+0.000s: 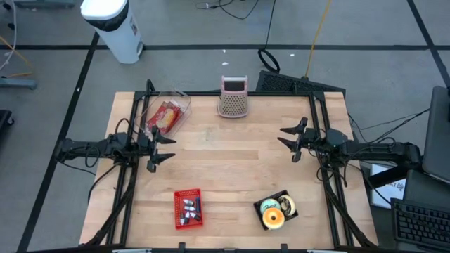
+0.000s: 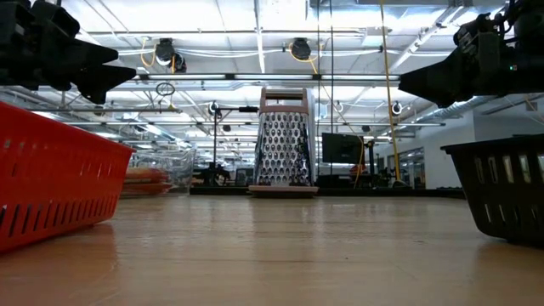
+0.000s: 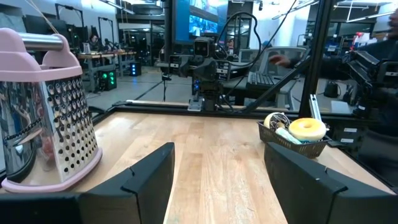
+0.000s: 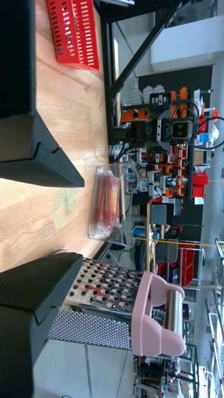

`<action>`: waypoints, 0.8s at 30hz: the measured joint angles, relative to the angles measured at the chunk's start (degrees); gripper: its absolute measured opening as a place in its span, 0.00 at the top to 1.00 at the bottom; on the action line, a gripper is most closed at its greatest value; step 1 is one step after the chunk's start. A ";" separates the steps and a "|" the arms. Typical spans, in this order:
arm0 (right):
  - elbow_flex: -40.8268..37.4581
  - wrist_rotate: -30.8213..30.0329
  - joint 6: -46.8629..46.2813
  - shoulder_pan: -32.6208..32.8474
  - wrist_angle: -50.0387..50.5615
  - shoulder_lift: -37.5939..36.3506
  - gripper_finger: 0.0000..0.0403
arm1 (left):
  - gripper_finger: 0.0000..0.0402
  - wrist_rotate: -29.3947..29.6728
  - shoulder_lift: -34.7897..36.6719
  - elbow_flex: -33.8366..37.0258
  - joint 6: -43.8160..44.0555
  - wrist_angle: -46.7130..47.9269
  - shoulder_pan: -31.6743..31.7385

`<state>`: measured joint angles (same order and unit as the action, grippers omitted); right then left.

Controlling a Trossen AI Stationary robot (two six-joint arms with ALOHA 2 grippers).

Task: Pick & Place Food Item
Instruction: Return to Home Position

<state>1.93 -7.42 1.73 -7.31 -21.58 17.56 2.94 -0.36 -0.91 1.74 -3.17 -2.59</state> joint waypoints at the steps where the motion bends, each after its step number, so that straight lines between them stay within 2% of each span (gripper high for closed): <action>1: 0.00 0.00 0.00 0.00 -0.02 0.00 0.57 | 0.38 0.00 0.00 0.00 0.01 0.00 0.00; 24: 0.00 0.00 0.00 0.02 -0.02 0.00 0.57 | 0.38 0.00 0.00 -0.02 0.00 -0.01 -0.02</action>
<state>1.93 -7.42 1.73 -7.29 -21.61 17.56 2.94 -0.36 -0.93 1.74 -3.18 -2.61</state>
